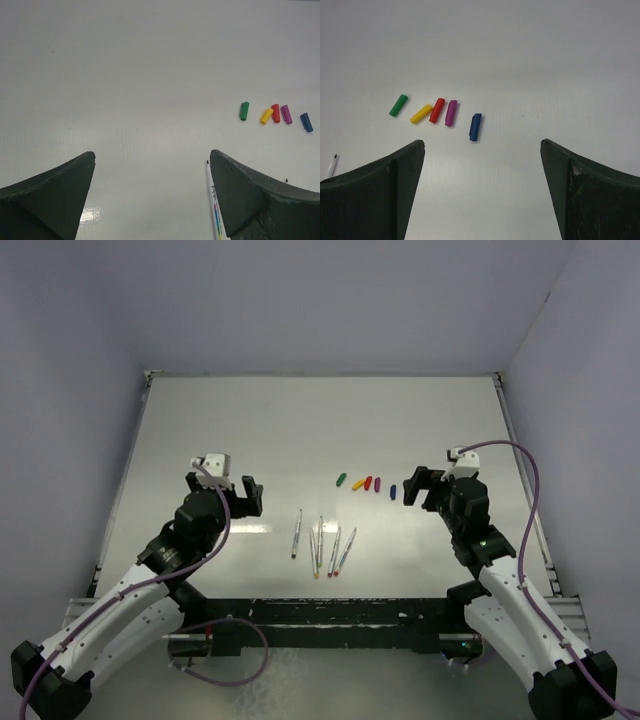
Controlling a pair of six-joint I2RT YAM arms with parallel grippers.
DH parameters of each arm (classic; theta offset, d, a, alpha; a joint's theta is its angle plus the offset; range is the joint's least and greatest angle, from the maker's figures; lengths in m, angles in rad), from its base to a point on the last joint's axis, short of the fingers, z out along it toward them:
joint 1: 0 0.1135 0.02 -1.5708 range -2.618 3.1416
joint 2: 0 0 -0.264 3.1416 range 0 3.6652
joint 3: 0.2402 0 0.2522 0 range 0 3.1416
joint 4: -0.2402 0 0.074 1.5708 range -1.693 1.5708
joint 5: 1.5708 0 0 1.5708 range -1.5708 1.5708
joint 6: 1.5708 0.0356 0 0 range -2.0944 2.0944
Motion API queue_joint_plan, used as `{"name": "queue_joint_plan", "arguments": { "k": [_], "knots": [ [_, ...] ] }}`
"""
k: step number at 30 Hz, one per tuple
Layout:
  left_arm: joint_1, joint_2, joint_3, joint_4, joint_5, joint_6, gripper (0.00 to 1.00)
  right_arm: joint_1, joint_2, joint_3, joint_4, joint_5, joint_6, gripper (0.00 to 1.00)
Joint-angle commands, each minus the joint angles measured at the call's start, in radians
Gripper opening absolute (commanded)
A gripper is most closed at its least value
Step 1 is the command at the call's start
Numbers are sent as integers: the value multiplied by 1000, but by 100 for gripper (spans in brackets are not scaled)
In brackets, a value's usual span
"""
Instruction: Insert the pens into the pen caps
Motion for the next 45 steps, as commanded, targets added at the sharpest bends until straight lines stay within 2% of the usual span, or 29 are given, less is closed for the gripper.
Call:
{"name": "queue_joint_plan", "arguments": {
  "k": [1,11,15,24,33,35,40,45],
  "knots": [
    [4,-31,-6,35,2,-2,99,2,-4,31,21,24,5,100],
    [3,0,8,32,7,-4,99,2,-8,32,11,29,10,100],
    [4,12,16,48,52,13,99,2,-10,29,-15,36,36,100],
    [3,63,19,75,269,2,99,2,-26,23,-31,48,64,100],
    [-13,240,112,21,439,-37,99,2,-45,-10,14,84,99,100],
    [-55,245,104,19,408,-66,99,2,-70,-35,36,84,100,100],
    [-234,269,138,-81,199,-114,99,2,-113,-69,39,132,133,100],
    [-306,308,141,-116,158,-162,99,2,-82,-58,23,100,155,100]
  ]
}}
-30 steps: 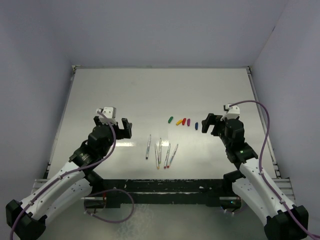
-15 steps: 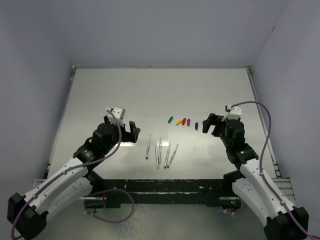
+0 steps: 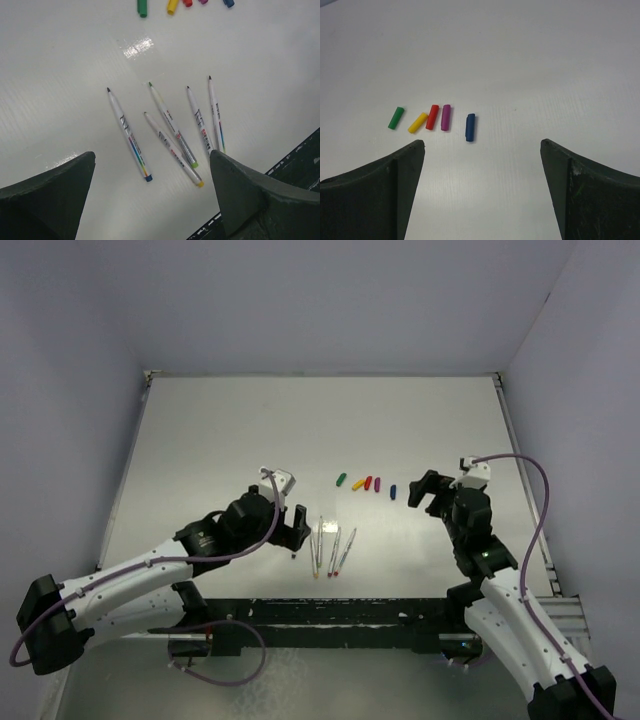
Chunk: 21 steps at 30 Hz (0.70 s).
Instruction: Insert the pens into the pen caps
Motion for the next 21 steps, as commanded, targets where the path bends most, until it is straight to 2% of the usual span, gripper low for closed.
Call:
{"name": "queue_joint_plan", "arguments": {
  "k": [1,6,11,13,15,20,21],
  "knots": [
    [-31,16,25,-14,-81,-69,99,2,28,12,33,-7,38,100],
    [-31,21,-9,14,-105,-96,99,1,78,12,32,-89,41,100],
    [-29,59,5,-6,-152,-127,100,2,73,14,2,-94,48,100],
    [-30,86,13,-10,-158,-141,92,2,56,15,-9,-91,53,100],
    [-30,115,22,-10,-158,-159,75,2,31,11,-19,-87,68,100],
    [-29,134,21,6,-146,-187,61,2,-26,8,-69,-15,226,100],
    [-30,134,20,11,-141,-190,53,2,-34,4,-70,-5,291,100]
  ]
}}
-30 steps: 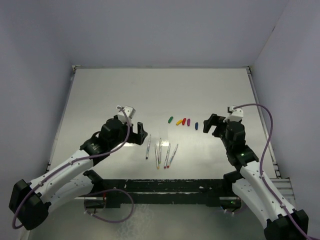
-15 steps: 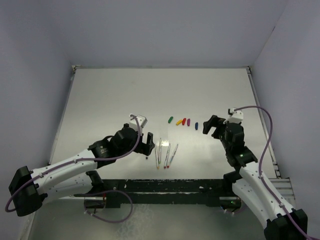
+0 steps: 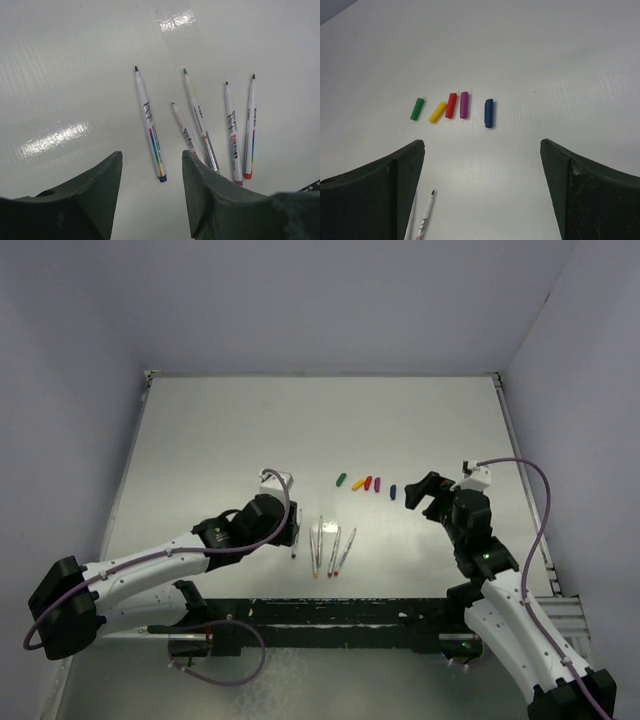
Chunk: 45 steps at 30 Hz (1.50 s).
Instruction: Insert the pens into the pen caps
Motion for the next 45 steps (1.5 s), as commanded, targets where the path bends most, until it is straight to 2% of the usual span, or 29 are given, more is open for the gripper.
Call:
{"name": "queue_joint_plan", "arguments": {
  "k": [1,5,8,11,15,22,37,45],
  "knots": [
    [-3,-7,24,41,-2,-43,46,2,-41,-1,-17,73,217,100],
    [-3,-9,13,65,16,-24,28,2,-53,-3,1,4,176,100],
    [-3,8,22,49,2,-34,22,2,-71,-2,-3,-8,127,100],
    [-2,45,45,37,-4,-38,35,2,-73,3,-21,16,102,100],
    [-2,110,71,32,-18,-47,39,2,-47,31,-84,19,78,100],
    [4,205,106,16,-58,-62,47,2,5,63,-104,35,130,100],
    [32,285,125,47,-1,-49,49,2,-55,73,-142,54,59,100],
    [32,360,122,56,7,-69,47,2,-46,78,-137,11,34,100]
  ]
}}
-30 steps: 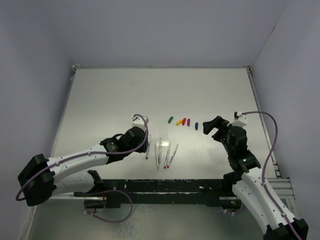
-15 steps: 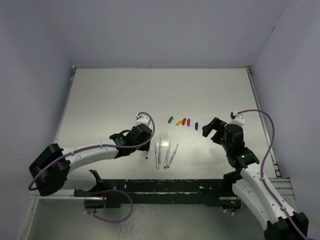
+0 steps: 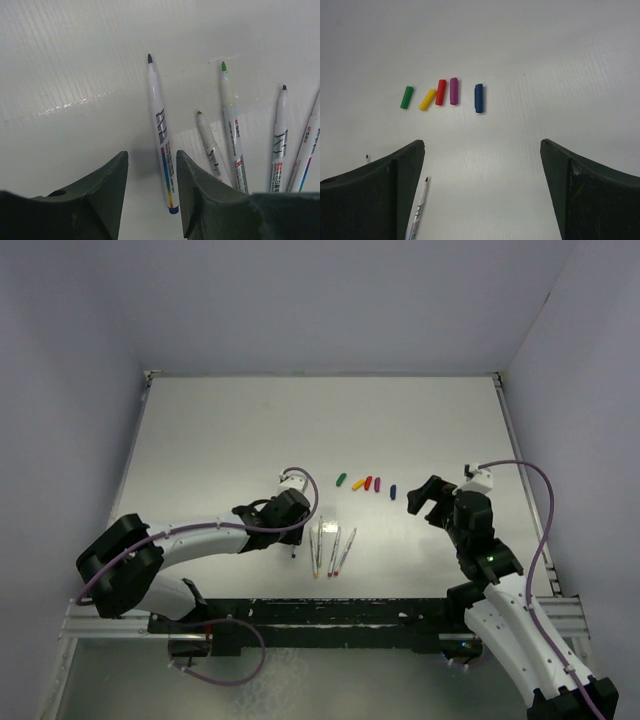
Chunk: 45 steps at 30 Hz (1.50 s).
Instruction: Insert the pens into the pen caps
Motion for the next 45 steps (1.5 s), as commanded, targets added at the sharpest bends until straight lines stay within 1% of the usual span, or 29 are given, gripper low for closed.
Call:
{"name": "queue_joint_plan", "arguments": {
  "k": [1,16,21,25,31,45],
  "knots": [
    [4,10,30,34,5,-24,47,2,0,50,11,-12,-28,100],
    [3,76,52,27,15,-15,44,2,-3,56,13,-17,-31,100],
    [3,97,106,-84,24,-11,41,2,-7,66,6,-14,-32,100],
    [3,95,144,-185,24,-11,41,2,-11,73,5,-13,-32,100],
    [5,87,159,-252,20,-8,41,2,-11,78,6,-18,-30,100],
    [68,143,152,-182,115,53,41,2,-12,98,-28,-15,-42,100]
  ]
}}
